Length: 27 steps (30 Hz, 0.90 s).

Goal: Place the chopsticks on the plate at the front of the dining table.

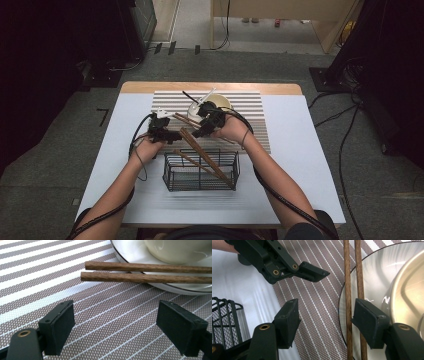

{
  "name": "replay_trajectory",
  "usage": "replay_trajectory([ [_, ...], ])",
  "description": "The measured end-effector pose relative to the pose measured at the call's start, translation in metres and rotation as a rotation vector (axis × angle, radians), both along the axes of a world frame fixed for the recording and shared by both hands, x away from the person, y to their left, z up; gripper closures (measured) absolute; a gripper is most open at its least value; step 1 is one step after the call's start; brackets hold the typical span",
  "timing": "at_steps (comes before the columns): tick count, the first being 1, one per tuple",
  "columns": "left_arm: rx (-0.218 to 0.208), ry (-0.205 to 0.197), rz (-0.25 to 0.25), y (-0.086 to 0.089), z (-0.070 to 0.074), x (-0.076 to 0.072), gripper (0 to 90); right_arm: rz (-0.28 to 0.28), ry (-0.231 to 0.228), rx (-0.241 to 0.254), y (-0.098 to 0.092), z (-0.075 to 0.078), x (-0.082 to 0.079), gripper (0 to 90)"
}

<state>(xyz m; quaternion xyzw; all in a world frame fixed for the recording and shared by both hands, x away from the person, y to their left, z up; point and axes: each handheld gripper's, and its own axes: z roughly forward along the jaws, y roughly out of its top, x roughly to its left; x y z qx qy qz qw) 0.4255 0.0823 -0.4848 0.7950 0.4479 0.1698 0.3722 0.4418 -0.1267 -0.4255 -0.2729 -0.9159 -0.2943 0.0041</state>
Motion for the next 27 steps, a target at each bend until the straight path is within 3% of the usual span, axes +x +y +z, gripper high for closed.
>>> replay_trajectory([
  [12, -0.027, 0.038, -0.033, -0.002, 0.000, 0.006, 15.3, -0.015, -0.035, 0.051, -0.015, -0.002, -0.010, 38.4],
  [15, -0.015, 0.048, -0.040, -0.002, -0.001, 0.007, 15.4, -0.018, -0.045, 0.060, -0.020, -0.002, -0.014, 38.8],
  [27, -0.058, 0.030, -0.030, -0.003, -0.001, 0.010, 15.4, -0.047, -0.081, 0.108, -0.042, -0.002, -0.030, 39.6],
])
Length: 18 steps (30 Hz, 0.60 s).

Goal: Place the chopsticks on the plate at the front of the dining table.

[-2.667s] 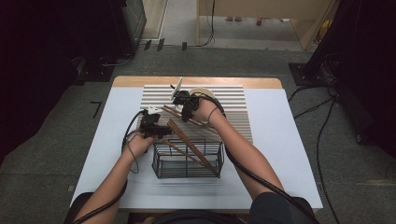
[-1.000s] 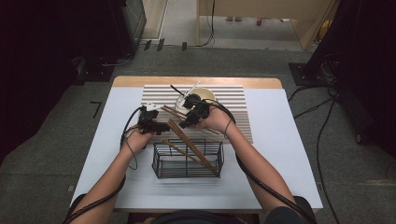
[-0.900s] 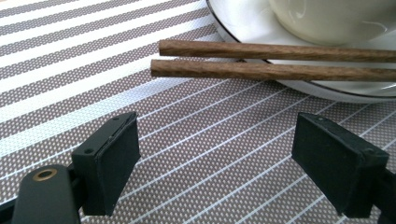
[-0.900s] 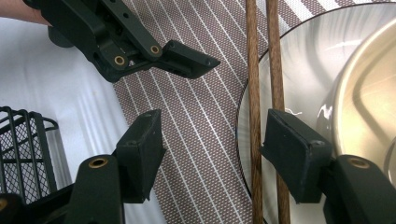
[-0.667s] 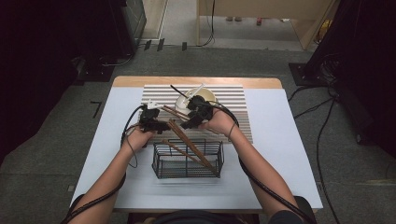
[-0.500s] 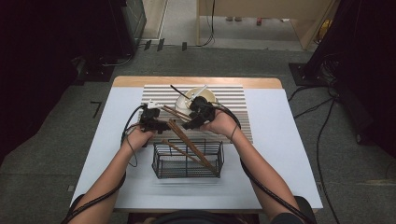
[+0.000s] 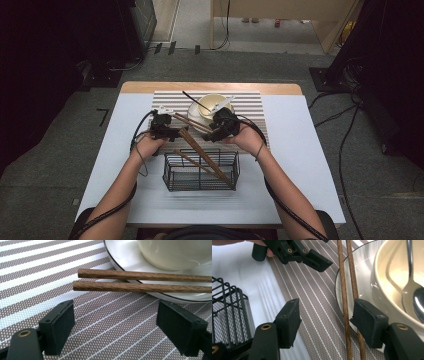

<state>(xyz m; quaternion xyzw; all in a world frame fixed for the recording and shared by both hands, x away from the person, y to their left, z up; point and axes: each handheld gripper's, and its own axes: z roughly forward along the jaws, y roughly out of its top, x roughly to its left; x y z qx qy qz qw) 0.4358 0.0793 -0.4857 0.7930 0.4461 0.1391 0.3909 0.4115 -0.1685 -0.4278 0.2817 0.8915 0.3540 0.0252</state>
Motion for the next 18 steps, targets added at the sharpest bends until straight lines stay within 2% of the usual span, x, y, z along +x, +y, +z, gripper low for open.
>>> replay_trajectory([
  [3, 0.015, 0.004, -0.003, -0.001, 0.000, 0.000, 15.4, -0.006, -0.009, 0.013, -0.006, 0.000, -0.003, 39.6],
  [7, 0.000, 0.007, -0.003, -0.002, 0.000, -0.001, 15.4, -0.015, -0.026, 0.035, -0.012, -0.002, -0.005, 40.2],
  [11, 0.012, -0.003, -0.003, -0.003, 0.000, -0.002, 15.4, -0.027, -0.033, 0.046, -0.018, -0.004, -0.008, 40.7],
  [18, -0.015, 0.000, 0.004, -0.002, 0.001, -0.003, 15.4, -0.053, -0.052, 0.049, -0.029, -0.007, -0.013, 41.8],
])
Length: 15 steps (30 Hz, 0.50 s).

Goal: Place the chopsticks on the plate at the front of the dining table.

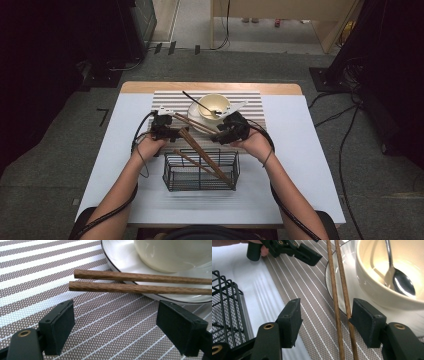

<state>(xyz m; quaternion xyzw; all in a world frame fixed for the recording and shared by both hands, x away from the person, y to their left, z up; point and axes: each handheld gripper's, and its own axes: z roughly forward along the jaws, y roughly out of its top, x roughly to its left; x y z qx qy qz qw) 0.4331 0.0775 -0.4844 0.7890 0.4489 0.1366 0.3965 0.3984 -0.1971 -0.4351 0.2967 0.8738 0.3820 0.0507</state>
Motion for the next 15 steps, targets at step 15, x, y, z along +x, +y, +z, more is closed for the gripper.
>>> replay_trajectory([
  [15, -0.003, -0.015, -0.008, -0.002, 0.005, 0.001, 15.4, -0.044, -0.038, -0.019, -0.020, -0.013, -0.010, 43.8],
])
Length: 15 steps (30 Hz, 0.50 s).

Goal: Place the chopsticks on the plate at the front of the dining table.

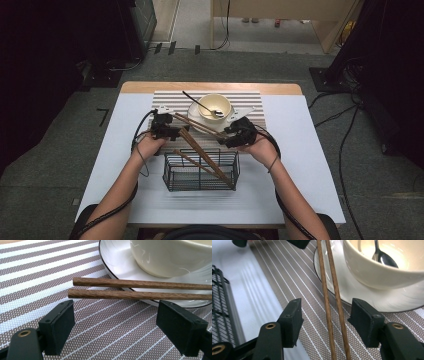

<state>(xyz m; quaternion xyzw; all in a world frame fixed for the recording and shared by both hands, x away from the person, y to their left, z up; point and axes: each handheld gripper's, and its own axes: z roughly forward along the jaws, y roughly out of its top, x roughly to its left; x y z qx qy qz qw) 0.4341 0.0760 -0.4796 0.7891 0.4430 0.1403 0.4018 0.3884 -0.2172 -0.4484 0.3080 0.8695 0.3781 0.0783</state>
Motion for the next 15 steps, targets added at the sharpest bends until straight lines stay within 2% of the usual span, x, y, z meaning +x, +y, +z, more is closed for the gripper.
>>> replay_trajectory([
  [6, -0.001, -0.004, -0.001, 0.000, 0.001, 0.001, 15.4, -0.008, -0.017, -0.020, -0.002, -0.007, -0.001, 46.5],
  [15, -0.012, -0.009, 0.004, 0.000, 0.002, 0.002, 15.4, -0.033, 0.004, -0.031, -0.007, -0.014, 0.000, 55.1],
])
